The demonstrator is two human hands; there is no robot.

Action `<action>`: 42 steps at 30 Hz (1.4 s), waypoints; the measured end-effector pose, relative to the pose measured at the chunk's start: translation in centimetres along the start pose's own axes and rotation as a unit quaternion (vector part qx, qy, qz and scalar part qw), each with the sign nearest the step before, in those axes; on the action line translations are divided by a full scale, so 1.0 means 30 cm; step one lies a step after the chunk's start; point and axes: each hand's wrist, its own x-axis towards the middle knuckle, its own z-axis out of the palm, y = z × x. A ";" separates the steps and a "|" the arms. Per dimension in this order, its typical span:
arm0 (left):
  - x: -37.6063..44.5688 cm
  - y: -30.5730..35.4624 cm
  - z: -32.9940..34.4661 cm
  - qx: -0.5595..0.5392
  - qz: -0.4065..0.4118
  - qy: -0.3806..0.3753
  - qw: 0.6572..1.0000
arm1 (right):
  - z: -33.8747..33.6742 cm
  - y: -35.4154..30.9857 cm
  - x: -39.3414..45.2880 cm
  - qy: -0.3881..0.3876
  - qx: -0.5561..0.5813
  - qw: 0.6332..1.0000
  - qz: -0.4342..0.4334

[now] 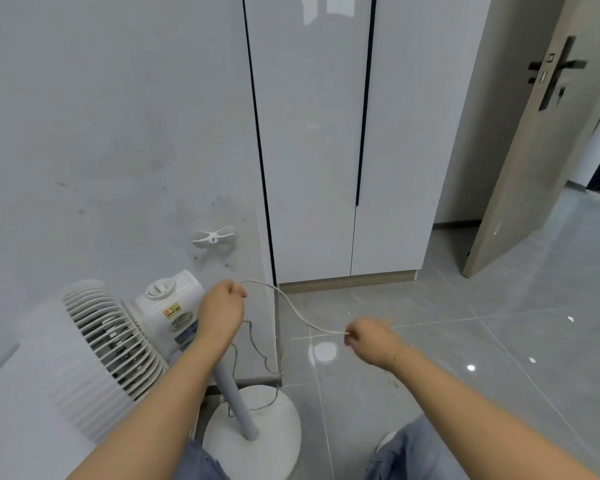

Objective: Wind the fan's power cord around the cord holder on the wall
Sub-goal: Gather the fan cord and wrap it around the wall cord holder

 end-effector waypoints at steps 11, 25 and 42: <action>-0.047 0.026 -0.061 0.019 0.051 -0.130 0.990 | -0.135 0.020 -0.012 -0.082 0.490 0.851 0.171; -0.128 0.039 -0.100 0.110 0.103 -0.255 0.955 | 0.141 -0.359 0.099 -0.208 0.936 0.145 0.243; -0.093 -0.006 -0.064 0.405 -0.026 -0.307 0.861 | -0.042 -0.093 0.199 0.031 0.840 0.403 0.361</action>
